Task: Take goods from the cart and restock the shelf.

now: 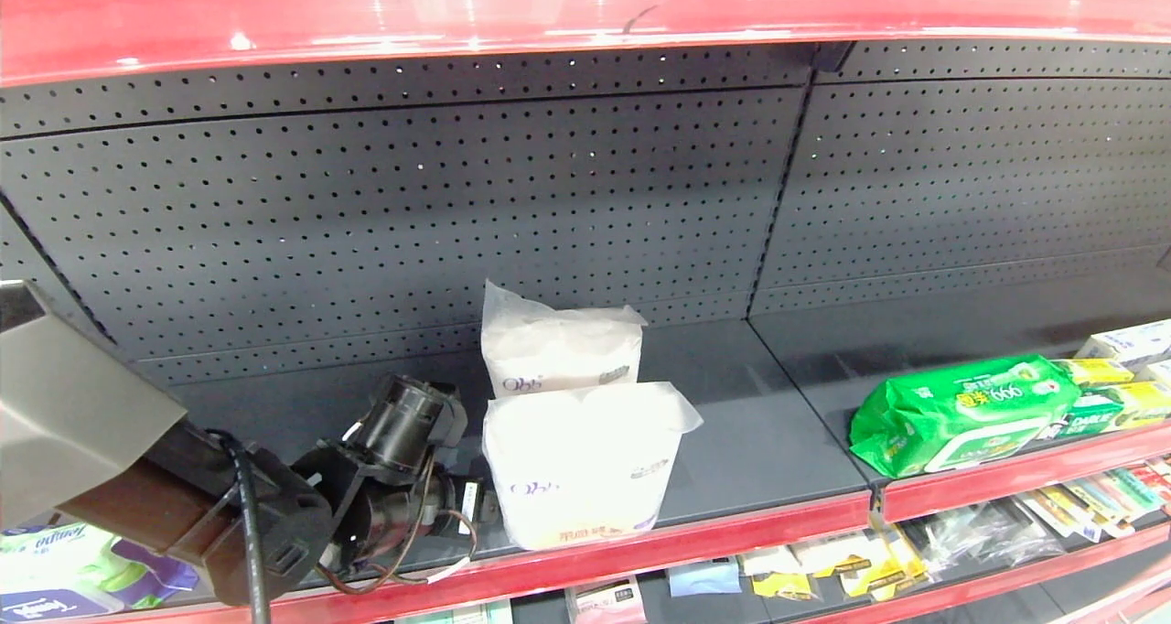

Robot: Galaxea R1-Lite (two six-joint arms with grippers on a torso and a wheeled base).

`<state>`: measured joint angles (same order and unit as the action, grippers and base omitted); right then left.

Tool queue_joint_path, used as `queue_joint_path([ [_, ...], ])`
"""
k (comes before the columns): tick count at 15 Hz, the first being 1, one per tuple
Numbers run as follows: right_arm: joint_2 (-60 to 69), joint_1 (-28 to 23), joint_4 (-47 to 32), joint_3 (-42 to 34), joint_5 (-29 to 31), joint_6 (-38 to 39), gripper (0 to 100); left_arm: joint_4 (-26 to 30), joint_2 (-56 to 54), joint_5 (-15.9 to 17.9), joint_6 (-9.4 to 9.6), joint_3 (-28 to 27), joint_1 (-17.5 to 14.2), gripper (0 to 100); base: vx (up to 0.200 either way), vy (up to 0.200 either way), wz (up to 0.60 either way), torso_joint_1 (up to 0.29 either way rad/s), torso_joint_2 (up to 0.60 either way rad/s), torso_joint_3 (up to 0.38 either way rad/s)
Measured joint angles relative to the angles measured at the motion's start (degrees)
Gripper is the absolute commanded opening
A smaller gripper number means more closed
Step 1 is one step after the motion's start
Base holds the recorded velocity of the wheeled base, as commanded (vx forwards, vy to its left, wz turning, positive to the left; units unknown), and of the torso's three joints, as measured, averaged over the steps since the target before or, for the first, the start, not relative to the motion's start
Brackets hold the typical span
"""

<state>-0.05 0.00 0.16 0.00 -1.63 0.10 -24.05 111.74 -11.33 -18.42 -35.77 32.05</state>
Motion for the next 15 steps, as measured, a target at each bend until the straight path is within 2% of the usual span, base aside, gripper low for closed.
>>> queue_joint_path([
  [12,0.0,0.0,0.02,0.0,0.0,0.01,100,0.0,0.3,-0.16,0.0,0.02,0.22,100,0.0,0.0,0.0,0.0,0.0,0.0],
  [15,0.0,0.0,0.02,0.0,0.0,0.01,100,0.09,-1.16,-0.66,0.15,0.27,-1.12,100,0.0,0.0,0.0,0.0,0.0,0.0],
])
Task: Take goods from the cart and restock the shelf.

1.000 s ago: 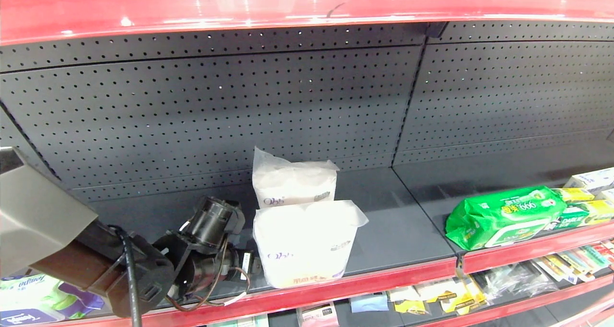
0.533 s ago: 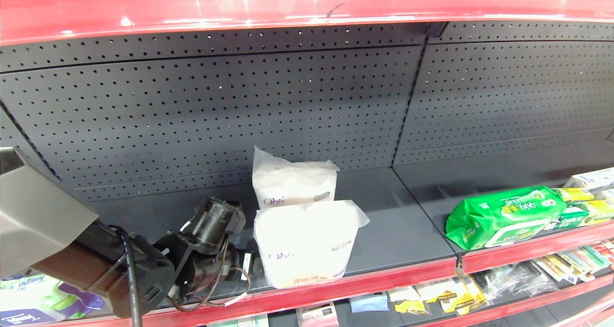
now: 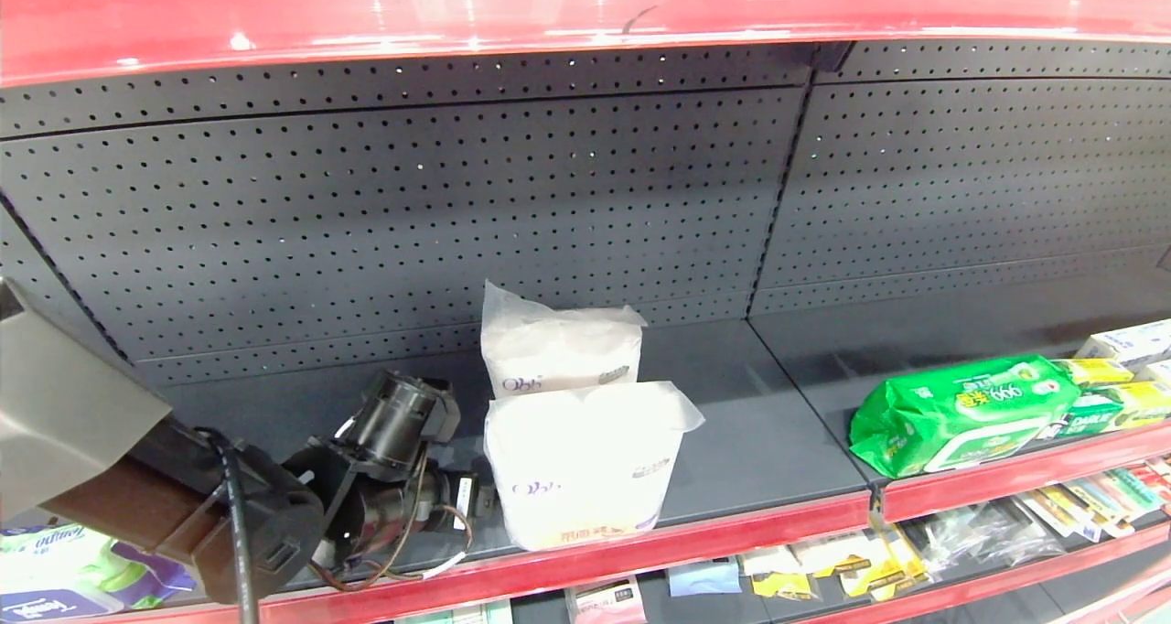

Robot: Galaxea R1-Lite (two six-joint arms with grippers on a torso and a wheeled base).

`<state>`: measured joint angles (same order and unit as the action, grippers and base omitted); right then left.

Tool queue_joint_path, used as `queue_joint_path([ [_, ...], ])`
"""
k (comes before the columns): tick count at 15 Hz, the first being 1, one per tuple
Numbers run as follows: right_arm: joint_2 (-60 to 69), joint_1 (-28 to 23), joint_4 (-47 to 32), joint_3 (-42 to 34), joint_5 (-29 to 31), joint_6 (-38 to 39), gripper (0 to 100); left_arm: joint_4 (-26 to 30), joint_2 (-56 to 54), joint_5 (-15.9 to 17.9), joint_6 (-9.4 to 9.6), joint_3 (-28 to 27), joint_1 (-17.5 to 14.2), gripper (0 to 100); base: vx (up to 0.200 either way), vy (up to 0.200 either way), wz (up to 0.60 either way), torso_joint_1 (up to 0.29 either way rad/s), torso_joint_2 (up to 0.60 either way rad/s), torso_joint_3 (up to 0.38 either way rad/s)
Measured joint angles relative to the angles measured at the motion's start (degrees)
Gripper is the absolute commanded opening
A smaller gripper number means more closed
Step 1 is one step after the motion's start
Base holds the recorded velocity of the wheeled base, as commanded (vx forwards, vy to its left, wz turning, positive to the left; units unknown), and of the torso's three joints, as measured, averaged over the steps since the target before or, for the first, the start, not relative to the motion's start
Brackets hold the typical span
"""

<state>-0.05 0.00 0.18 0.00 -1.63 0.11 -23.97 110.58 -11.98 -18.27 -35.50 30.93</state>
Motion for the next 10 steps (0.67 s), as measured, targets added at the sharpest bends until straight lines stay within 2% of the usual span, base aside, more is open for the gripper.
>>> queue_joint_path([
  [1,0.0,0.0,0.0,0.0,-0.02,-0.01,100,0.02,-1.23,-0.05,0.73,0.17,-0.89,100,0.0,0.0,0.0,0.0,0.0,0.0],
  [4,0.0,0.0,0.0,0.0,0.0,-0.01,100,0.21,-6.5,-0.09,4.82,2.49,-4.41,100,0.0,0.0,0.0,0.0,0.0,0.0],
  [6,0.0,0.0,-0.02,0.0,-0.02,-0.01,100,0.44,-12.13,-0.09,6.29,5.42,-6.62,100,0.0,0.0,0.0,0.0,0.0,0.0],
  [8,0.0,0.0,0.0,0.0,-0.02,-0.01,100,2.95,-18.85,-0.02,6.92,8.13,-9.02,100,0.0,0.0,0.0,0.0,0.0,0.0],
  [10,0.0,0.0,0.0,0.0,-0.02,-0.01,100,8.45,-27.56,0.68,9.03,9.64,-11.58,100,0.0,0.0,0.0,0.0,0.0,0.0],
])
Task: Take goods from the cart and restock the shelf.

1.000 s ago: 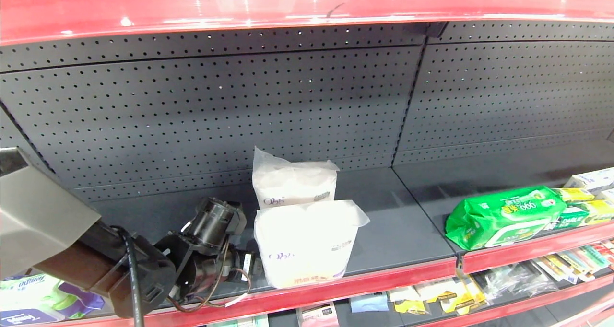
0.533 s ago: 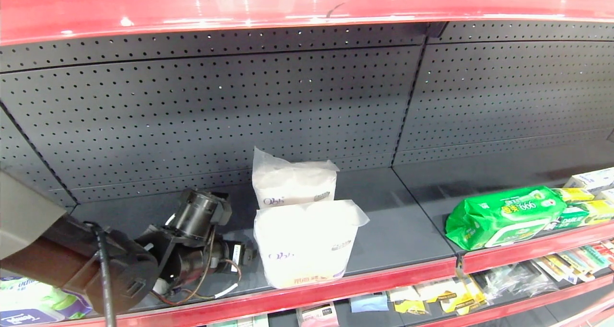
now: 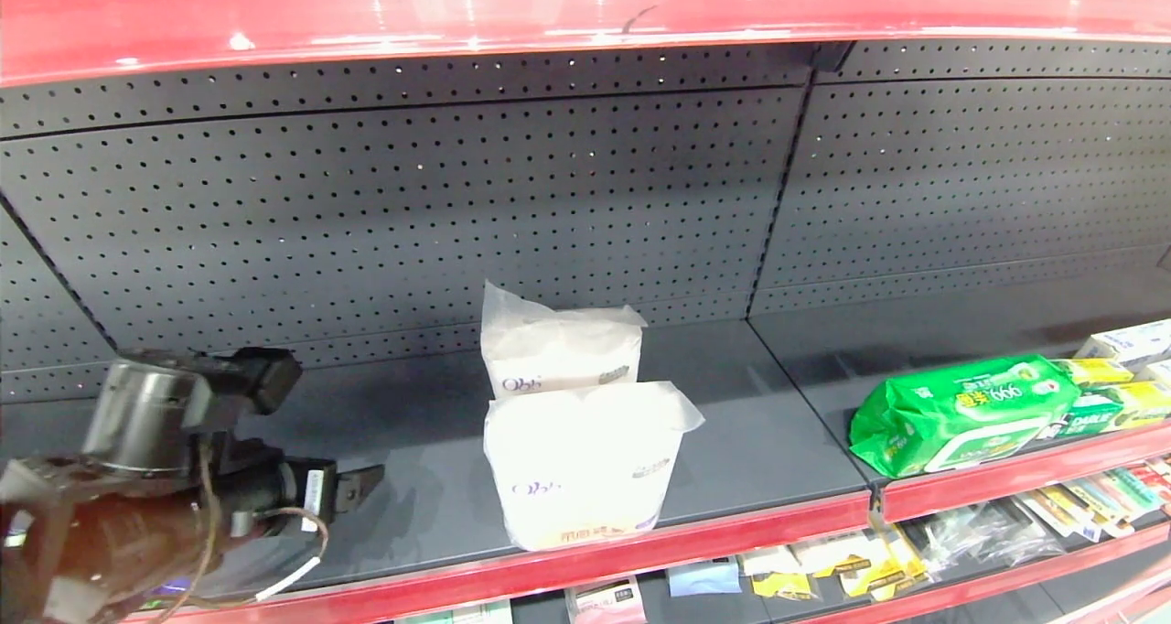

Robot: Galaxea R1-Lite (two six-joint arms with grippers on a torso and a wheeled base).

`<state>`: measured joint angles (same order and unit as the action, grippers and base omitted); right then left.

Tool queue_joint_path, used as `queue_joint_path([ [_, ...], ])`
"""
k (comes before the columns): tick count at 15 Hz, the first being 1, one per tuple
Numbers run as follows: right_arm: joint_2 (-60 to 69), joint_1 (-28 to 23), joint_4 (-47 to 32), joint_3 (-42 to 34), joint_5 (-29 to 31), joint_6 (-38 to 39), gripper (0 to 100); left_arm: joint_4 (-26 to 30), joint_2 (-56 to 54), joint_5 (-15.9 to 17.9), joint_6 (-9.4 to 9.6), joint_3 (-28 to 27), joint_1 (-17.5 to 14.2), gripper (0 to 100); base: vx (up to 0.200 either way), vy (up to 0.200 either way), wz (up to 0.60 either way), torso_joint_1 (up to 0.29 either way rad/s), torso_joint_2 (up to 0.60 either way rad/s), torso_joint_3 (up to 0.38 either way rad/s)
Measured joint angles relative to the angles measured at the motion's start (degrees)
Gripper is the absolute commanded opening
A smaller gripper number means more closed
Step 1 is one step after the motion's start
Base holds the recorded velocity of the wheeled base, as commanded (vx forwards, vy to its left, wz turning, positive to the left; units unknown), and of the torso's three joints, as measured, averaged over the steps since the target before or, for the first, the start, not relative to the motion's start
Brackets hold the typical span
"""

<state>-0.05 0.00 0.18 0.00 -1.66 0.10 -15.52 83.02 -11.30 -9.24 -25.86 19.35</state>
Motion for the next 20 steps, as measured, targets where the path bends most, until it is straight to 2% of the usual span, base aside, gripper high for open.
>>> queue_joint_path([
  [3,0.0,0.0,-0.02,0.0,0.02,0.0,100,10.51,-16.48,4.28,5.34,2.33,-5.95,100,0.0,0.0,0.0,0.0,0.0,0.0],
  [5,0.0,0.0,0.0,0.0,0.02,0.0,100,19.08,-28.64,6.7,7.63,3.43,-9.96,100,0.0,0.0,0.0,0.0,0.0,0.0],
  [7,0.0,0.0,0.02,0.0,0.02,0.0,100,27.23,-40.98,8.4,9.03,4.19,-12.63,100,0.0,0.0,0.0,0.0,0.0,0.0],
  [9,0.0,0.0,0.02,0.0,0.02,-0.02,100,32.67,-52.21,11.33,9.79,4.69,-13.4,100,0.0,0.0,0.0,0.0,0.0,0.0],
  [12,0.0,0.0,0.02,0.0,0.02,0.06,100,36.29,-67.21,14.82,10.93,5.96,-11.23,100,0.0,0.0,0.0,0.0,0.0,0.0],
  [13,0.0,0.0,0.02,0.0,0.02,0.09,100,36.05,-71.03,14.64,11.59,7.03,-10.28,100,0.0,0.0,0.0,0.0,0.0,0.0],
  [14,0.0,0.0,0.0,0.0,0.02,0.09,100,34.32,-73.24,13.59,13.15,8.5,-9.53,100,0.0,0.0,0.0,0.0,0.0,0.0],
  [15,0.0,0.0,0.0,0.0,0.02,0.09,100,32.38,-74.9,12.52,15.99,10.59,-8.98,100,0.0,0.0,0.0,0.0,0.0,0.0],
  [16,0.0,0.0,0.0,0.0,0.0,0.09,100,30.29,-75.94,12.03,18.02,12.89,-8.72,100,0.0,0.0,0.0,0.0,0.0,0.0],
  [18,0.0,0.0,0.0,0.0,0.02,0.09,100,18.41,-77.12,10.48,19.25,19.42,-8.48,100,0.0,0.0,0.0,0.0,0.0,0.0],
  [19,0.0,0.0,0.0,0.0,0.02,0.04,100,13.28,-77.43,9.06,18.87,21.92,-8.44,100,0.0,0.0,0.0,0.0,0.0,0.0],
  [20,0.0,0.0,-0.02,0.0,0.0,0.0,100,11.51,-77.64,6.38,16.87,23.69,-8.39,100,0.0,0.0,0.0,0.0,0.0,0.0],
])
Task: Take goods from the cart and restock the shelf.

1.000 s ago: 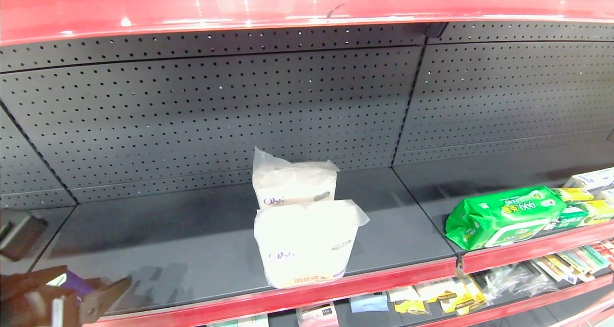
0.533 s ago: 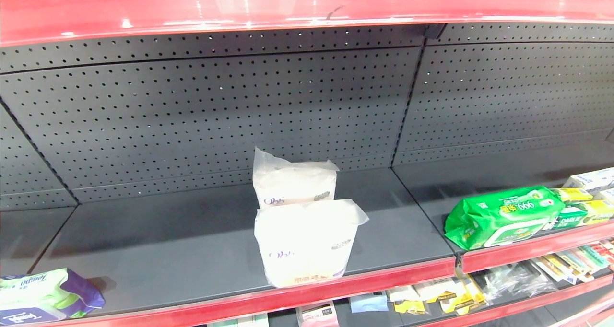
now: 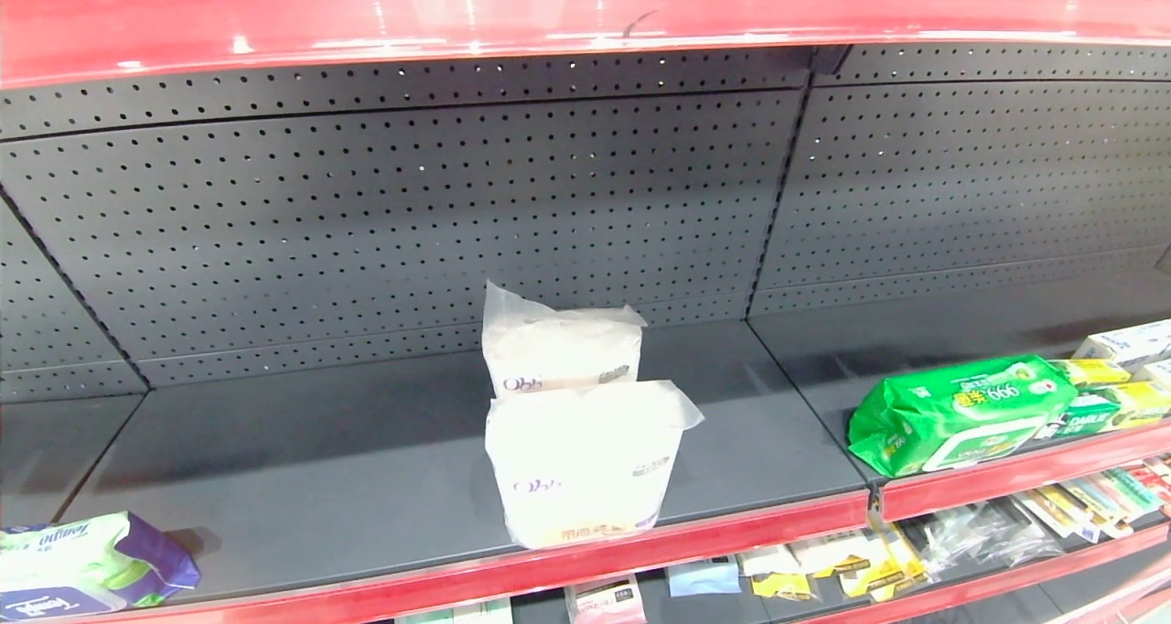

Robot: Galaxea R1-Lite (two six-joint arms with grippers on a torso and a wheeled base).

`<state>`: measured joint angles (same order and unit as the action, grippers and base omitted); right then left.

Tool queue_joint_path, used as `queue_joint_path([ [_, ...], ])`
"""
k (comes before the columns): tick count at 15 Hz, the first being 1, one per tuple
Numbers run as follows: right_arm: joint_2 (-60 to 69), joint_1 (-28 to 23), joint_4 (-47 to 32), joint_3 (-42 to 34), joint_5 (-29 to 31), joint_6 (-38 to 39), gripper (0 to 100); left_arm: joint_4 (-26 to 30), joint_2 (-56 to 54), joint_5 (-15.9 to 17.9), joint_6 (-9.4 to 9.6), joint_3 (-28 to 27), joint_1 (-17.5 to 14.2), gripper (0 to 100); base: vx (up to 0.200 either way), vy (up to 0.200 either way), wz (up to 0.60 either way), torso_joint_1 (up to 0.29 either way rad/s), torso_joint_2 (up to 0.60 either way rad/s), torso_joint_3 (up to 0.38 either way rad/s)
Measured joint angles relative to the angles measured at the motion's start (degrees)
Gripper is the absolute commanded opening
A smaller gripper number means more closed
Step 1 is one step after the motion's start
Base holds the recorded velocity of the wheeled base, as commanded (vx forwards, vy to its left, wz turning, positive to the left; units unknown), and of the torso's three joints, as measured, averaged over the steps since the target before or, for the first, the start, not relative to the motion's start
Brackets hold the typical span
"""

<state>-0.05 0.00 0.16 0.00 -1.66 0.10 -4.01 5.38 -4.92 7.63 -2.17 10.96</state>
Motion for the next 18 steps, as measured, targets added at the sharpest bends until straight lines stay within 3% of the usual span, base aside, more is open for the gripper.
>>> queue_joint_path([
  [1,0.0,0.0,0.02,0.0,0.0,-0.07,100,0.34,-0.12,-3.01,-1.72,1.07,0.0,100,0.0,0.0,0.0,0.0,0.0,0.0],
  [2,0.0,0.0,0.02,0.0,-0.06,-0.12,100,0.46,-0.21,-3.91,-2.13,1.62,0.0,100,0.0,0.0,0.0,0.0,0.0,0.0],
  [5,0.0,0.0,0.0,0.0,-0.06,-0.23,100,0.54,-0.37,-4.11,-4.33,2.1,0.04,100,0.0,0.0,0.0,0.0,0.0,0.0],
  [12,0.0,0.02,-0.02,0.0,0.0,-0.34,100,0.6,-0.39,-4.11,-4.51,2.17,0.0,100,0.0,0.0,0.51,0.002,0.0,0.007],
  [18,0.0,0.0,-0.02,0.0,0.0,-0.21,100,0.6,-0.34,-4.1,-4.27,2.17,0.0,100,0.0,0.0,0.0,0.0,0.0,0.0],
])
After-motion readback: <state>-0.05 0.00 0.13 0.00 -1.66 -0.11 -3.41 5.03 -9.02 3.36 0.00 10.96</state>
